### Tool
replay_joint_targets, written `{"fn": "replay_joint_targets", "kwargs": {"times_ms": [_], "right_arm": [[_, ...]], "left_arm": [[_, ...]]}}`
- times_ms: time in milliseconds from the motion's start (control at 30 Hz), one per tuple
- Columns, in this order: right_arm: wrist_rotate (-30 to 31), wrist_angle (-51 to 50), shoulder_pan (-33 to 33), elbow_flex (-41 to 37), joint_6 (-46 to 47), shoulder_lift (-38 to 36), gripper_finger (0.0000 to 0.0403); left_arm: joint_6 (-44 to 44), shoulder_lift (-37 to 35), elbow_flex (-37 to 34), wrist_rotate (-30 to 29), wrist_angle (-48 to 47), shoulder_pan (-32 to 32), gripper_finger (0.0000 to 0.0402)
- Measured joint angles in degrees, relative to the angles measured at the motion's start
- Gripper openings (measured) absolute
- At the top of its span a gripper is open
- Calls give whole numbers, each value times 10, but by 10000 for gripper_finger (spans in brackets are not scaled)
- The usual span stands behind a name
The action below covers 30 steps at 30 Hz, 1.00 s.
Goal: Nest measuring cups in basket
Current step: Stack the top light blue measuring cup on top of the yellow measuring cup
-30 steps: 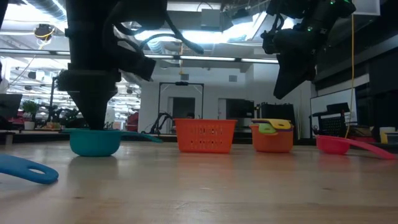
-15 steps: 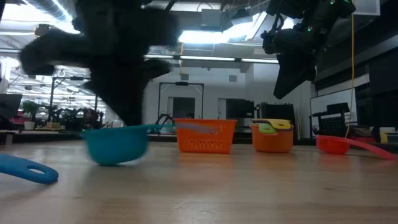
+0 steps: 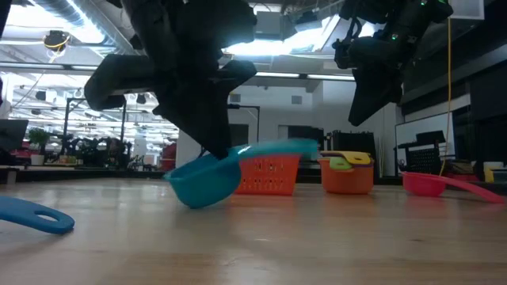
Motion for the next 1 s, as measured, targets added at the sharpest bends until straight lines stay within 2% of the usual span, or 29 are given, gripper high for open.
{"fn": "replay_joint_targets", "kwargs": {"times_ms": [433, 600, 833, 1000], "right_arm": [[0, 1, 0, 0, 0, 0, 115], [-4, 15, 0, 0, 0, 0, 115], [-113, 162, 7, 0, -57, 0, 115], [-120, 247, 32, 12, -75, 5, 110]], "left_arm": [[0, 0, -1, 0, 17, -1, 77], [-46, -4, 9, -19, 22, -11, 79], [-118, -47, 61, -19, -84, -42, 79], [-176, -120, 70, -37, -135, -62, 79]]}}
